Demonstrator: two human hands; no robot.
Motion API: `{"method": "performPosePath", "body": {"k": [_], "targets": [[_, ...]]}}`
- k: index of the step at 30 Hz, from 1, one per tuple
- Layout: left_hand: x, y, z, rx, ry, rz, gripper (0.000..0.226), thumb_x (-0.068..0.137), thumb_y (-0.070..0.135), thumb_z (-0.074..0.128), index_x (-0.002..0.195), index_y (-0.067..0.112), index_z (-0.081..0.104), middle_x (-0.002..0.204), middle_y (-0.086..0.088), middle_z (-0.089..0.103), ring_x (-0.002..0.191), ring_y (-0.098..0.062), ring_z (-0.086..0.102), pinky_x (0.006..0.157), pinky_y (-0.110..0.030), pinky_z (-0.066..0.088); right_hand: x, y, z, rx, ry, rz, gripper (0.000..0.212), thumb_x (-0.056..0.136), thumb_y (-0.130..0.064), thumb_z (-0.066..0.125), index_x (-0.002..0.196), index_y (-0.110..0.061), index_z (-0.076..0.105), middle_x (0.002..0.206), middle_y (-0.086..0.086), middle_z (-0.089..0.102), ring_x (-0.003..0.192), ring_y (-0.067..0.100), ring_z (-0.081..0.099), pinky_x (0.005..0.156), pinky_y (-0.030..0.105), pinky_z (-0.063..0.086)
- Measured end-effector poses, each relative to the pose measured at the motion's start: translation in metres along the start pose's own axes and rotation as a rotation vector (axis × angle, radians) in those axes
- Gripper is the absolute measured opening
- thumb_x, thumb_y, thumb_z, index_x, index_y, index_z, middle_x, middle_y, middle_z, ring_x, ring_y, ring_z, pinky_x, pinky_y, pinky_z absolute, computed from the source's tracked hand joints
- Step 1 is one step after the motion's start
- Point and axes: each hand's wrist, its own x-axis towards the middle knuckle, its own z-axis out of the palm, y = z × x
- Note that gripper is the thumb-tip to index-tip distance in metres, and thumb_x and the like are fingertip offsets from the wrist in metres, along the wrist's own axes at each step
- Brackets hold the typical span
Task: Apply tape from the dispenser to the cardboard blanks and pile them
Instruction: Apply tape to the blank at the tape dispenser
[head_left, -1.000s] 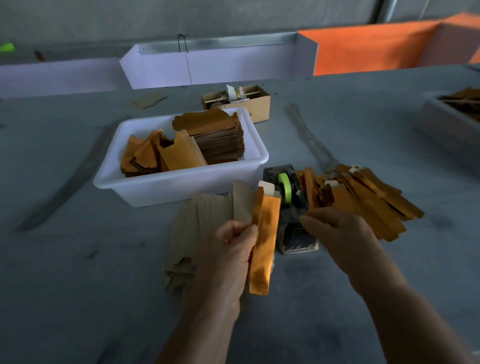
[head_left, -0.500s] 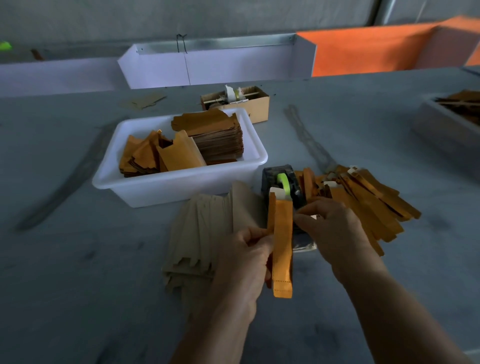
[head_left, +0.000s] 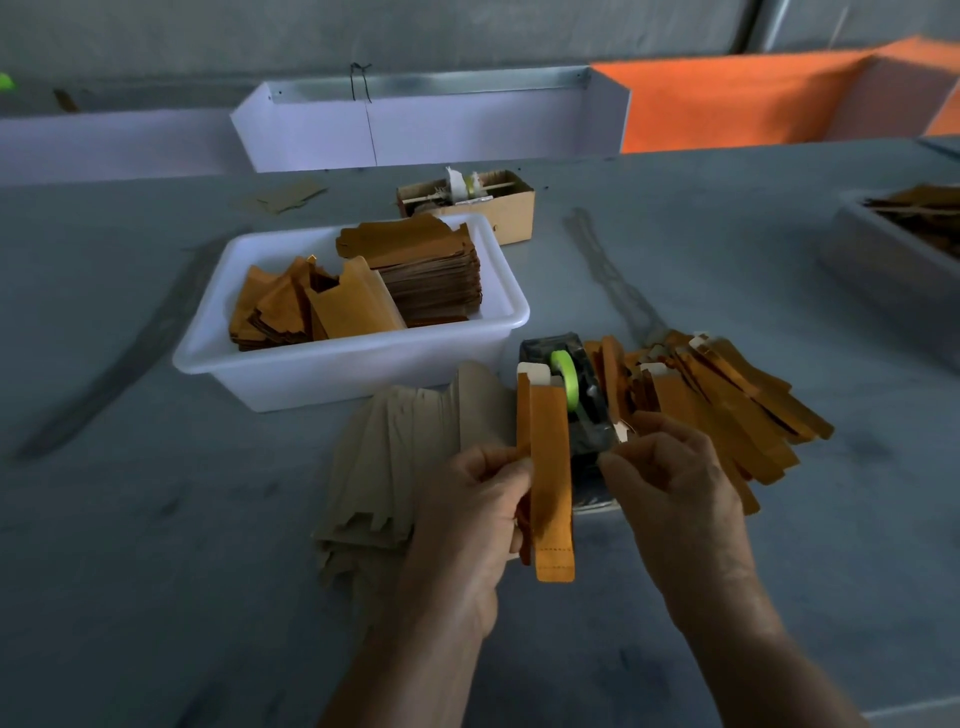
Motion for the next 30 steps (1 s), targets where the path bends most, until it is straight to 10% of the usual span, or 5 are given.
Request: {"method": "performPosePath", "body": {"k": [14, 22, 25, 30], "targets": [[0.011, 0.001, 0.017, 0.201, -0.149, 0.171, 0.011, 0.092, 0.023, 0.060, 0.085, 0.032, 0.059, 0.078, 0.011, 0.058, 0.058, 0.001, 0.056, 0.049, -0.009, 0.040, -0.012, 0.013, 0.013, 0.008, 0.131, -0.149, 0.016, 0.080, -0.013, 0.070, 0.070, -0.021, 0.060, 0.121, -0.006, 0.052, 0.110, 0.015, 0.055, 0.081, 0.027, 0.045], [0.015, 0.007, 0.016, 0.241, -0.160, 0.173, 0.013, 0.090, 0.022, 0.063, 0.082, 0.032, 0.063, 0.087, 0.010, 0.068, 0.076, 0.002, 0.065, 0.064, -0.016, 0.052, -0.009, 0.006, 0.009, -0.110, 0.155, -0.216, 0.015, 0.083, -0.005, 0.067, 0.071, -0.010, 0.061, 0.098, -0.007, 0.051, 0.078, 0.000, 0.051, 0.067, -0.003, 0.038], [0.011, 0.009, 0.015, 0.207, -0.139, 0.153, 0.012, 0.090, 0.024, 0.063, 0.079, 0.031, 0.062, 0.077, 0.014, 0.064, 0.059, 0.007, 0.061, 0.049, -0.009, 0.042, -0.011, 0.004, -0.003, -0.033, 0.141, -0.168, 0.014, 0.087, -0.010, 0.062, 0.077, -0.019, 0.056, 0.095, -0.006, 0.051, 0.079, -0.002, 0.049, 0.061, 0.006, 0.041], [-0.001, 0.010, 0.007, 0.017, -0.138, 0.033, 0.013, 0.088, 0.015, 0.064, 0.080, 0.025, 0.066, 0.078, 0.007, 0.072, 0.074, -0.011, 0.071, 0.065, -0.023, 0.057, -0.014, -0.011, -0.032, 0.487, -0.129, 0.018, 0.002, 0.078, -0.019, 0.062, 0.077, -0.019, 0.063, 0.074, 0.002, 0.064, 0.071, 0.014, 0.061, 0.062, 0.027, 0.048]]}}
